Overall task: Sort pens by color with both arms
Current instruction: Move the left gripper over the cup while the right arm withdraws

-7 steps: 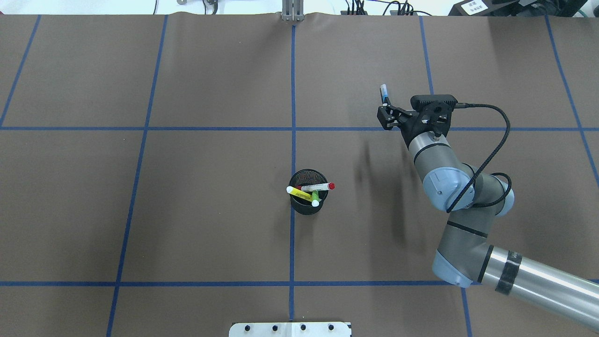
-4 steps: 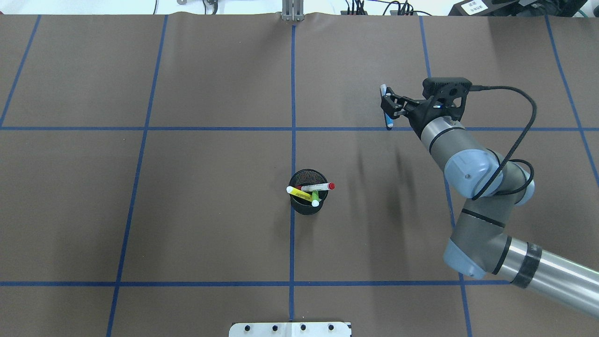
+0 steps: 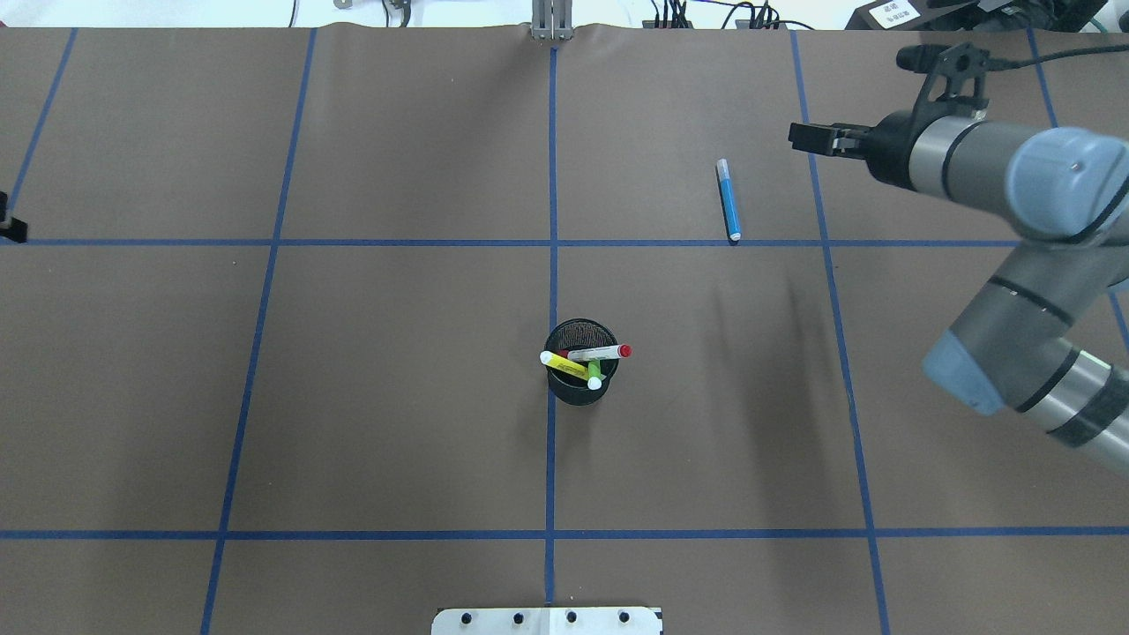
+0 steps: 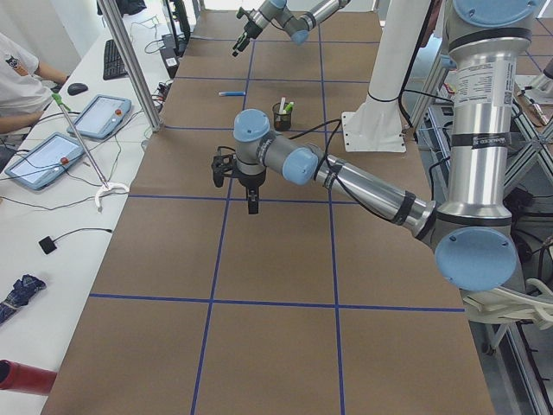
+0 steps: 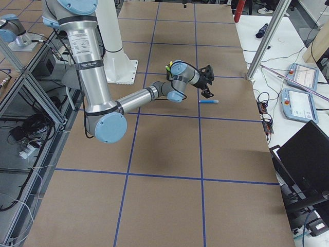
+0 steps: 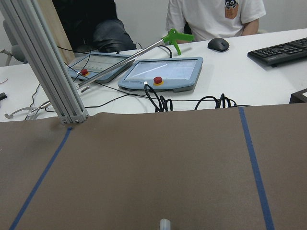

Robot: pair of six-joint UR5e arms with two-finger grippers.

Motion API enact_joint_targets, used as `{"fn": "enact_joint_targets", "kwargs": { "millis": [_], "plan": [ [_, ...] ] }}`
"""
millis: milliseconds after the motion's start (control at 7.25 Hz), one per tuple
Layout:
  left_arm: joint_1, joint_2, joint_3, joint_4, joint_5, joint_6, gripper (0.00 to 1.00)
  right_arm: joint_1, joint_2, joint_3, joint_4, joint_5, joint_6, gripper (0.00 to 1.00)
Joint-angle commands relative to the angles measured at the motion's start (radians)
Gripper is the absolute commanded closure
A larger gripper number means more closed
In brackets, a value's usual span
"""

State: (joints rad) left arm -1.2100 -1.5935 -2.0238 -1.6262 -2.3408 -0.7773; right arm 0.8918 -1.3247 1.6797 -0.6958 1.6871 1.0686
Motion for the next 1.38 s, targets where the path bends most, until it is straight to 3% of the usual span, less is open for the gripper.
{"fn": "enact_joint_targets", "kwargs": {
  "millis": [0,276,414,551,827,1103,1241],
  "plan": [
    [0.166,-0.182,-0.013,0.006,0.006,-0.344,0.01,0.161,-0.028,0.0,-0.019,0.324,-0.006,0.01],
    [0.35,-0.365,-0.01,0.085,0.16,-0.576,0.0,0.27,-0.037,-0.001,-0.075,0.541,-0.048,0.01],
    [0.421,-0.473,-0.006,0.226,0.243,-0.585,0.0,0.306,-0.048,-0.005,-0.097,0.587,-0.071,0.01],
    [0.502,-0.585,0.007,0.329,0.305,-0.636,0.0,0.326,-0.073,-0.009,-0.103,0.62,-0.114,0.0],
    [0.57,-0.754,0.123,0.338,0.38,-0.736,0.01,0.352,-0.108,-0.014,-0.138,0.634,-0.194,0.01],
    [0.659,-0.865,0.201,0.347,0.55,-0.746,0.02,0.357,-0.133,-0.015,-0.157,0.634,-0.262,0.0],
    [0.661,-0.92,0.25,0.353,0.551,-0.746,0.02,0.357,-0.139,-0.015,-0.156,0.634,-0.263,0.0]
  ]
}}
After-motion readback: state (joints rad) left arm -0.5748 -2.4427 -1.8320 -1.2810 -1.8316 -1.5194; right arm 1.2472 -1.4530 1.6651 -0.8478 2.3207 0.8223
